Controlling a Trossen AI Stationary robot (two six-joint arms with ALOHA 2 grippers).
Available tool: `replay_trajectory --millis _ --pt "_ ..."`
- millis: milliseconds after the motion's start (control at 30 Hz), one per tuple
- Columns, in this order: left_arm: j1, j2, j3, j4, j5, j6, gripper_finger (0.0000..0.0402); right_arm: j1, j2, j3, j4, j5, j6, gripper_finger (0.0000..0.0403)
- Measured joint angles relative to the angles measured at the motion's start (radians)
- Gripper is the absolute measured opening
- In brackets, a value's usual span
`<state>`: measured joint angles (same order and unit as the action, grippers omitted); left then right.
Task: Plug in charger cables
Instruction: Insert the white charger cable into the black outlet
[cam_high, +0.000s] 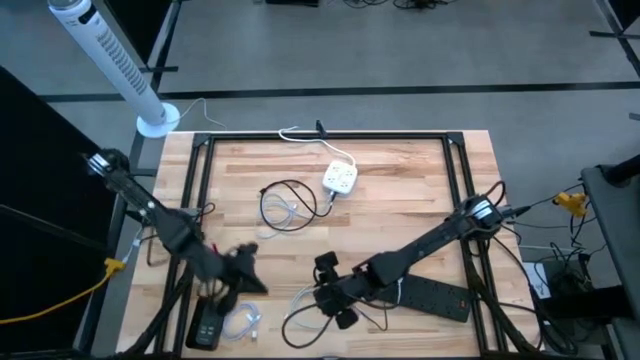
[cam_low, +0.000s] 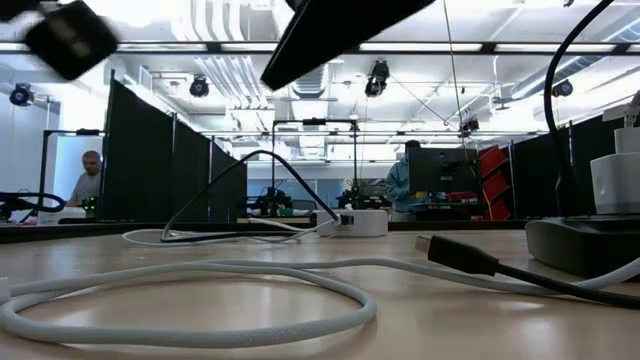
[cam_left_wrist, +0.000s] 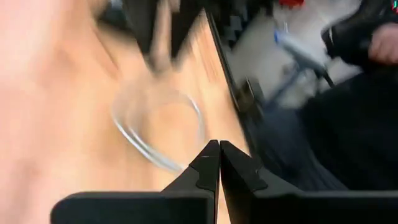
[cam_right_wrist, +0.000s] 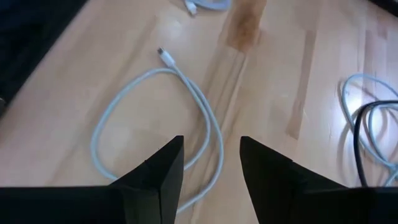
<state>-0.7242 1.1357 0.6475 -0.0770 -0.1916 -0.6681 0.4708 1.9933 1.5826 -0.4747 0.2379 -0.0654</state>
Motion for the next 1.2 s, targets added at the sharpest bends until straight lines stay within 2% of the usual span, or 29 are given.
replay_trajectory --millis 233,333,400,467,500,633,700,767,867,1033,1200 --pt "-0.055 0.34 0.183 -0.073 0.252 -0.365 0.0017 0.015 -0.01 -0.001 -0.005 -0.001 0.014 0.0147" --pt "-0.056 0.456 0.254 -0.268 0.347 -0.49 0.0033 0.014 -0.011 -0.001 -0.022 0.008 0.012 0.0155" --pt "-0.057 0.533 0.333 -0.321 0.388 -0.526 0.0044 0.017 -0.011 -0.002 -0.042 0.016 0.0 0.016" --pt "-0.056 0.569 0.377 -0.49 0.404 -0.535 0.0054 0.016 -0.013 -0.002 -0.046 0.018 -0.003 0.0164" --pt "-0.056 0.594 0.397 -0.519 0.404 -0.536 0.0059 0.017 -0.015 -0.002 -0.059 0.017 -0.008 0.0166" --pt "-0.055 0.62 0.433 -0.515 0.397 -0.557 0.0081 0.016 -0.019 -0.002 -0.088 0.031 -0.014 0.017" --pt "-0.055 0.628 0.441 -0.441 0.385 -0.596 0.0093 0.021 -0.02 -0.002 -0.104 0.031 -0.013 0.0169" --pt "-0.053 0.623 0.433 -0.452 0.365 -0.633 0.0107 0.019 -0.021 -0.002 -0.104 0.028 -0.013 0.0169" --pt "-0.05 0.618 0.433 -0.377 0.335 -0.688 0.0131 0.021 -0.017 -0.002 -0.119 0.023 -0.003 0.0171" --pt "-0.045 0.637 0.42 -0.377 0.33 -0.791 0.017 0.024 -0.012 -0.003 -0.145 0.024 0.024 0.0172" --pt "-0.037 0.673 0.417 -0.384 0.343 -0.843 0.0191 0.025 -0.012 -0.004 -0.145 0.024 0.028 0.0175"
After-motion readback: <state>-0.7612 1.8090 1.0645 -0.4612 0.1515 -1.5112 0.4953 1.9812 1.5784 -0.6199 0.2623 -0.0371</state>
